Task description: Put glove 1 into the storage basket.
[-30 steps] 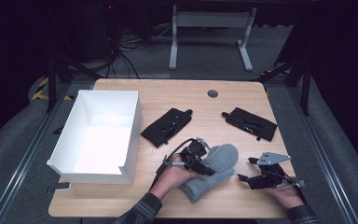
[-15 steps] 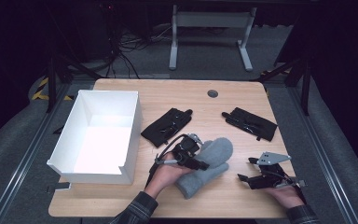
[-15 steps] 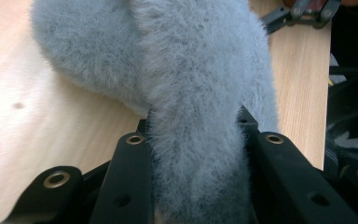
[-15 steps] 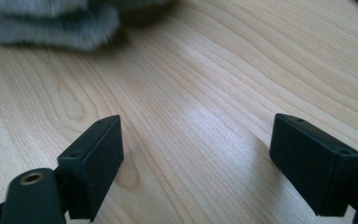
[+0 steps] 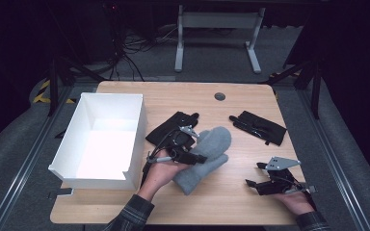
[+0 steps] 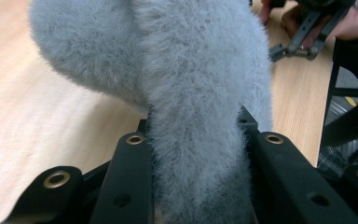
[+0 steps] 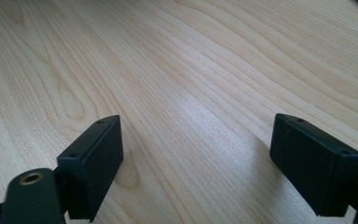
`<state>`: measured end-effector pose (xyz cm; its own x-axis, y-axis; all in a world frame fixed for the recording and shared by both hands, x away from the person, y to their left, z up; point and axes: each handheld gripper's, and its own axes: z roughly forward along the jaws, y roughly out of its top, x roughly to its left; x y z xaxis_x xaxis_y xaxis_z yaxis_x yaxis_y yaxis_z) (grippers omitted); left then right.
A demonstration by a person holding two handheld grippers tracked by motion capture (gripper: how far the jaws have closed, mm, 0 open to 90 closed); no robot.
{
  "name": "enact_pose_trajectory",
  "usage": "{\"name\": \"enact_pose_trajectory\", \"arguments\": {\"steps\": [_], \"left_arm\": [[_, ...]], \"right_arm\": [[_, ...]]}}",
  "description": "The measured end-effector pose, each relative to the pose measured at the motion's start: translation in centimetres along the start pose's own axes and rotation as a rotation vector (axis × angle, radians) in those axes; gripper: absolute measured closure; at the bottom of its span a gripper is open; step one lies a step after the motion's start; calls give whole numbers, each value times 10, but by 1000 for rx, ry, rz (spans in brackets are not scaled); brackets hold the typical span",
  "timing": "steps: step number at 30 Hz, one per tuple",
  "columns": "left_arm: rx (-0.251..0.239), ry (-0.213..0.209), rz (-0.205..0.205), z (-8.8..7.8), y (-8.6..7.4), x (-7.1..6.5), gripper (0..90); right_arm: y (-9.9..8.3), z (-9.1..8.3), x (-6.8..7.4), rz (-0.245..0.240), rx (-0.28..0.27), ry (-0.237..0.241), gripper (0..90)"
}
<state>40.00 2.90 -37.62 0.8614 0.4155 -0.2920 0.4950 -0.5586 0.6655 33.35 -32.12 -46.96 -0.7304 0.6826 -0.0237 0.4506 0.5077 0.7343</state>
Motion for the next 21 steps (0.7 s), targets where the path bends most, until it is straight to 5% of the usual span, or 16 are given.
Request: {"name": "enact_pose_trajectory", "arguments": {"steps": [21], "left_arm": [[-87,114,26,-97,36,-7,700]], "right_arm": [[0,0,0,-2,1,0,176]]}}
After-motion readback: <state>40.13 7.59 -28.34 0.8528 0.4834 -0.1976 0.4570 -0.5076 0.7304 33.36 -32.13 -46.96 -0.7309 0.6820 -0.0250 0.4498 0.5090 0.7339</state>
